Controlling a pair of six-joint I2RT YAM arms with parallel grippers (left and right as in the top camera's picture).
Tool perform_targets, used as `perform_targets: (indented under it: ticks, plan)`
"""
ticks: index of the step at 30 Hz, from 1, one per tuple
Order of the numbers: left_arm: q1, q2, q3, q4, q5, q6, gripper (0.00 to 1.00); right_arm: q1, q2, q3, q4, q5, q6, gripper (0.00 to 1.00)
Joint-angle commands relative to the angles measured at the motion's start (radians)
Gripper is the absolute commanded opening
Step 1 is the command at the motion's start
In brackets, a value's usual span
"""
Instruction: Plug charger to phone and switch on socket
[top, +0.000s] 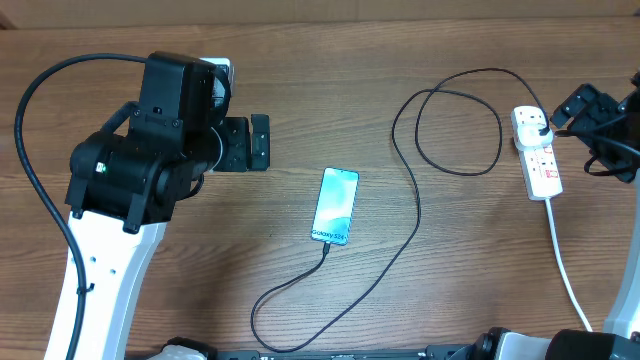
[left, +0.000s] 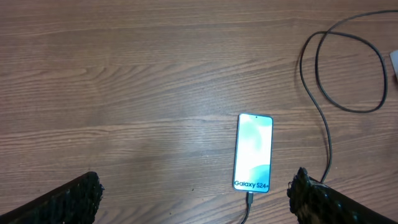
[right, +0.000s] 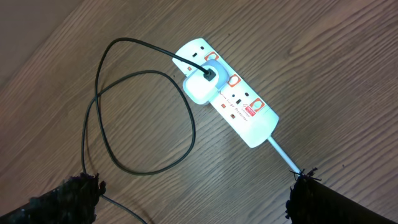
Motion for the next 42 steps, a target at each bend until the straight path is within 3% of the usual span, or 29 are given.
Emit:
perform_targets:
  ticks: [1, 32, 42]
  plan:
    - [-0.001, -0.011, 0.023, 0.002, -0.013, 0.018, 0.99, 0.004, -0.001, 0.001, 0.007, 0.01, 0.007, 1.0]
    - [-0.002, -0.002, 0.011, 0.002, -0.013, 0.018, 1.0, 0.004, -0.001, 0.001, 0.007, 0.01, 0.007, 1.0]
    - [-0.002, -0.092, -0.057, 0.002, -0.015, 0.019, 0.99, 0.004, -0.001, 0.001, 0.007, 0.01, 0.007, 1.0]
